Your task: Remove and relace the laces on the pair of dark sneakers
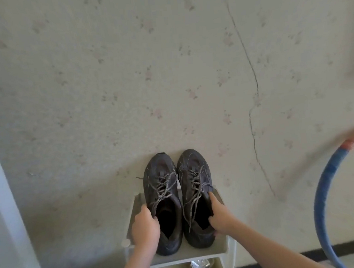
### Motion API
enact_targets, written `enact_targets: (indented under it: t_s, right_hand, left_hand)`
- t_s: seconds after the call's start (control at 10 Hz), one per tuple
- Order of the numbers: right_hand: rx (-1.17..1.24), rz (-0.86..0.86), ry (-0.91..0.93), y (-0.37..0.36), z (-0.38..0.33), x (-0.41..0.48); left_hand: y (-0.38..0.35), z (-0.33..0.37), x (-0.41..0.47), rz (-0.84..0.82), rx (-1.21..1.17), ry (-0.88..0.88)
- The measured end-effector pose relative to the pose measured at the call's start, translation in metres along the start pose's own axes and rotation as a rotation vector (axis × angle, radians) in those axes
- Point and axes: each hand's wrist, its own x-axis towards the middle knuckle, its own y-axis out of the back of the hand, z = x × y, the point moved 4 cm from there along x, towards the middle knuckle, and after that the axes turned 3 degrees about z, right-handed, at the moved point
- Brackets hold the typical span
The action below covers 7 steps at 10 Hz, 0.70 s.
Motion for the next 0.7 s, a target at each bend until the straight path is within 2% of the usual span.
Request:
enact_targets:
  t_s: [0.2, 0.3, 0.5, 0.6, 0.7]
  right_hand:
    - [-0.07, -0.009, 0.016, 0.001, 0.003, -0.003]
    - [-0.133, -0.068, -0.006, 0.0, -0.003, -0.003]
    - [-0.2, -0.08, -0.08, -0.004, -0.007, 0.0]
    - [-0.141, -0.084, -0.098, -0.01, -0.003, 0.004]
    - [-0.174, -0.002, -0.073, -0.008, -0.01, -0.006]
  left_hand:
    - [-0.002, 0.003, -0.003, 0.048, 0.041, 0.0]
    - [-0.005, 0.001, 0.001, 0.025, 0.089, 0.008]
    - [-0.007, 0.001, 0.01, -0.05, 0.124, 0.08]
    - [-0.006, 0.005, 0.006, -0.081, 0.116, 0.067]
    - [-0.009, 0.0, 0.009, -0.196, -0.013, 0.112]
